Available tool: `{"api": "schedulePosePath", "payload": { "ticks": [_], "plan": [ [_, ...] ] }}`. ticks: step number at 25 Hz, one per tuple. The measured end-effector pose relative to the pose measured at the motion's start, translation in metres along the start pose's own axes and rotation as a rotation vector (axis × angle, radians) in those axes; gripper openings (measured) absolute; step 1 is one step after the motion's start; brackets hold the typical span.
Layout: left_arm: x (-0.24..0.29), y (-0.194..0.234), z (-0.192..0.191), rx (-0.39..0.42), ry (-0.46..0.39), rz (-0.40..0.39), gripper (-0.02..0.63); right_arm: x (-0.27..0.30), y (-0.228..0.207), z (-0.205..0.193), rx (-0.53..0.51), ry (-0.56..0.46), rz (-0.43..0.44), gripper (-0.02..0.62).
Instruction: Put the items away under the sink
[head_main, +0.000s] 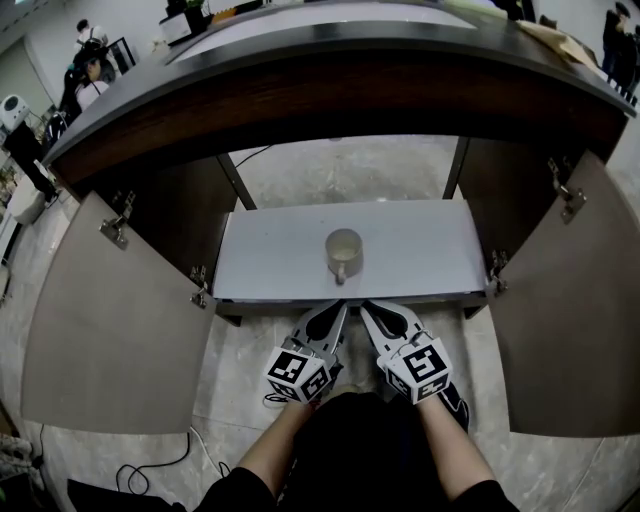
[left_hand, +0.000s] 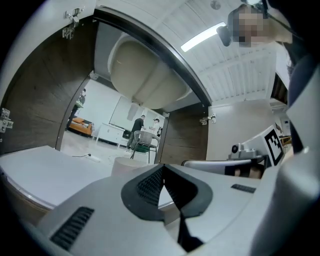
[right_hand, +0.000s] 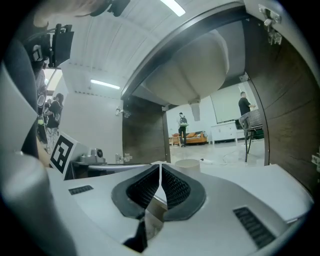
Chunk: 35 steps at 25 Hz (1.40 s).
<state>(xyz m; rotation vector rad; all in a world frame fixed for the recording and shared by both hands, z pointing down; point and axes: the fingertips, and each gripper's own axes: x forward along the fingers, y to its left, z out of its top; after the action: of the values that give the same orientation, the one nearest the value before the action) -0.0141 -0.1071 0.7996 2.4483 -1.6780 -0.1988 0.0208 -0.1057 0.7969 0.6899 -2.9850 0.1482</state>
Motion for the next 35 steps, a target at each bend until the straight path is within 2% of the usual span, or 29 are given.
{"api": "schedulePosePath", "payload": {
  "ticks": [5,11,16,20,24,28,35],
  "plan": [
    [0.004,-0.009,0.023,0.035,-0.040,-0.035,0.008,0.001,0.002,0.024,-0.018,-0.036,0.015,0.038],
    [0.015,-0.018,0.072,0.077,-0.111,-0.044,0.008,0.001,-0.006,0.065,-0.053,-0.072,-0.024,0.038],
    [0.024,-0.029,0.122,0.088,-0.161,-0.053,0.008,0.002,-0.003,0.119,-0.135,-0.127,-0.016,0.038],
    [0.025,-0.039,0.179,0.160,-0.176,-0.018,0.008,0.005,-0.002,0.180,-0.129,-0.199,-0.066,0.038],
    [0.026,-0.055,0.228,0.165,-0.138,-0.006,0.008,0.000,-0.005,0.227,-0.085,-0.198,-0.115,0.037],
    [0.026,-0.069,0.265,0.147,-0.091,-0.016,0.008,-0.011,0.000,0.270,-0.093,-0.159,-0.136,0.037],
    [0.014,-0.119,0.354,0.102,-0.076,-0.037,0.008,-0.053,0.019,0.363,-0.094,-0.132,-0.180,0.037]
  ]
}}
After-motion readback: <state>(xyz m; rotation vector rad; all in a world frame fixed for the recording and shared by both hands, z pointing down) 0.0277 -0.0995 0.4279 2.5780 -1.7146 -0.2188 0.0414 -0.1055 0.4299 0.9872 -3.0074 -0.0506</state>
